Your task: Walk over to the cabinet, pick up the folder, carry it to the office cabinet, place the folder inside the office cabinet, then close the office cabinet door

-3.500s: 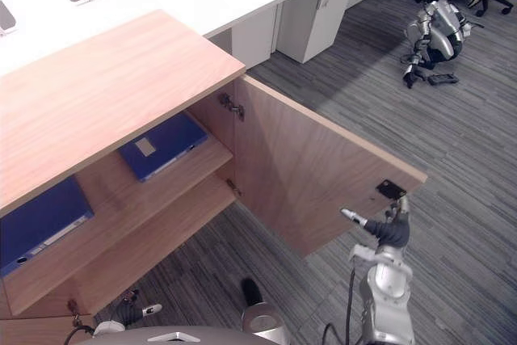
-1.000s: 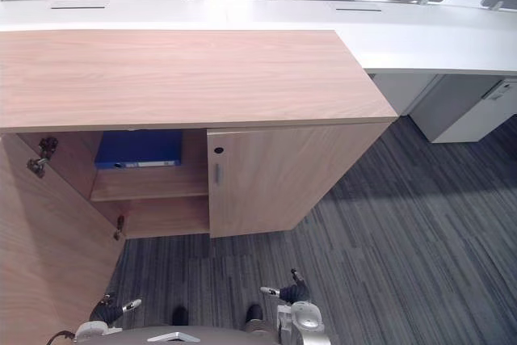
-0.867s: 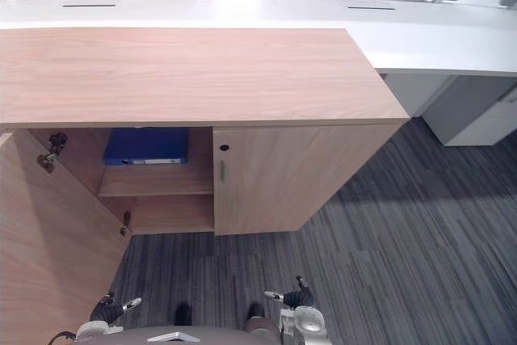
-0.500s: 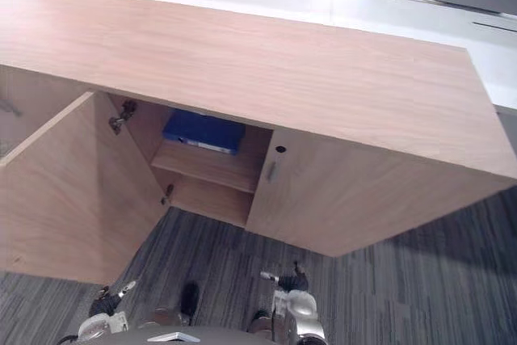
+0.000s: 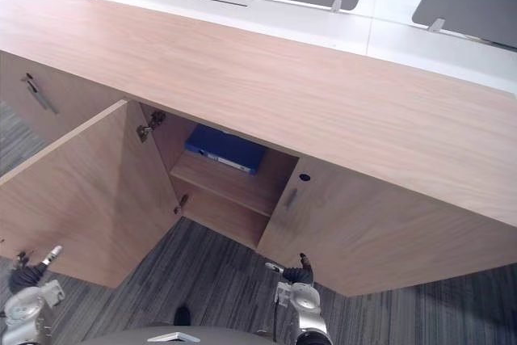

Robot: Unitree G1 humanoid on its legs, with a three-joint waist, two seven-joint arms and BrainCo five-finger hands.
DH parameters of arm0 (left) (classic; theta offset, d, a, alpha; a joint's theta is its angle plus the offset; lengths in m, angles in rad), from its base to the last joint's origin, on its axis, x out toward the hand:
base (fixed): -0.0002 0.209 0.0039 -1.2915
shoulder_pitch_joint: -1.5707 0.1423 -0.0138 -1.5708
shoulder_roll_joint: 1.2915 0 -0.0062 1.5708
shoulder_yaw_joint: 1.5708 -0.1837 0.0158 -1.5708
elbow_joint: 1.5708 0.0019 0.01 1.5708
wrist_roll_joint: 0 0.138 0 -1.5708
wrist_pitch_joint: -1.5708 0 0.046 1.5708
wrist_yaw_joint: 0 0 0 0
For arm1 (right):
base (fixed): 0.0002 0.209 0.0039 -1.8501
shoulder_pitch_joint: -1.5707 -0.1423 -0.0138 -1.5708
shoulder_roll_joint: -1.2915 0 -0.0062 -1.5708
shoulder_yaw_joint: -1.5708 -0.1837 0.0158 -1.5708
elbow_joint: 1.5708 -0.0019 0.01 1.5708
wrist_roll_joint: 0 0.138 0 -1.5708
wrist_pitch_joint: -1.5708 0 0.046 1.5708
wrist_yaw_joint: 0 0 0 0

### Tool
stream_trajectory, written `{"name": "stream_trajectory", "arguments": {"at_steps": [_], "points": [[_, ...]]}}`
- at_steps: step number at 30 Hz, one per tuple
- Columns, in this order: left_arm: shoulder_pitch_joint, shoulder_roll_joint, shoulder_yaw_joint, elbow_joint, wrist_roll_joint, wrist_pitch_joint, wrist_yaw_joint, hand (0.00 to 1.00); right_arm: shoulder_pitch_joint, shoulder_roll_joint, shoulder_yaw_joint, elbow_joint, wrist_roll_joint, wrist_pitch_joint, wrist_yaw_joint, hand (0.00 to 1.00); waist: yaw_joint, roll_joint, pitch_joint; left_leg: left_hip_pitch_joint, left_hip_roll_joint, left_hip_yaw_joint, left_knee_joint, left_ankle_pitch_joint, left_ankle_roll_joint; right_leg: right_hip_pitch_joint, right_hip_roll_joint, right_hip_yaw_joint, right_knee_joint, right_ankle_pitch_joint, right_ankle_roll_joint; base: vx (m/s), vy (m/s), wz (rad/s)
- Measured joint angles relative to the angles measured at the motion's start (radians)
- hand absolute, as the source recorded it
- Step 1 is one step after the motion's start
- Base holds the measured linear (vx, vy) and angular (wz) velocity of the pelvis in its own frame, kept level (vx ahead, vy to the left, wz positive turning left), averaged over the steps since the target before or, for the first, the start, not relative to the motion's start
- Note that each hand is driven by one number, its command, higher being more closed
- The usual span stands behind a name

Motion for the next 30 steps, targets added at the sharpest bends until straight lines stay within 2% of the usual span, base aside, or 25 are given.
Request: {"name": "stream_trajectory", "arguments": {"at_steps": [5, 14, 23, 30], "points": [[-0.019, 0.064, 0.032, -0.035, -0.001, -0.025, 0.04, 0.0, -0.004, -0.035, 0.001, 0.036, 0.019, 0.0, 0.0, 0.0, 0.004, 0.011, 0.003, 0.007, 0.004, -0.018, -0.002, 0.008, -0.004, 0.026, 0.014, 0.015, -0.029, 0.017, -0.013, -0.02, -0.013, 0.08], [-0.011, 0.065, 0.041, -0.068, -0.065, -0.042, 0.079, 0.0, -0.004, -0.054, 0.0, 0.066, 0.018, 0.003, 0.0, 0.0, 0.006, 0.019, 0.015, 0.021, 0.006, -0.011, -0.01, 0.022, -0.01, 0.038, 0.019, 0.067, -0.054, 0.031, -0.005, -0.1, -0.001, -0.04], [0.065, -0.026, 0.073, -0.144, -0.111, -0.06, 0.086, 0.0, 0.012, -0.052, -0.022, 0.067, 0.017, 0.005, -0.001, 0.0, 0.007, 0.005, 0.02, 0.023, 0.002, -0.011, -0.01, 0.019, -0.012, 0.048, 0.026, 0.1, -0.075, 0.032, -0.005, -0.03, 0.0, 0.0], [0.08, -0.026, 0.073, -0.203, -0.108, -0.061, 0.082, 0.0, 0.009, -0.053, -0.02, 0.067, 0.016, 0.008, 0.0, 0.0, 0.007, 0.001, 0.026, 0.031, 0.001, -0.013, -0.01, 0.017, -0.01, 0.069, 0.031, 0.104, -0.091, 0.045, 0.002, 0.02, -0.02, 0.01]]}}
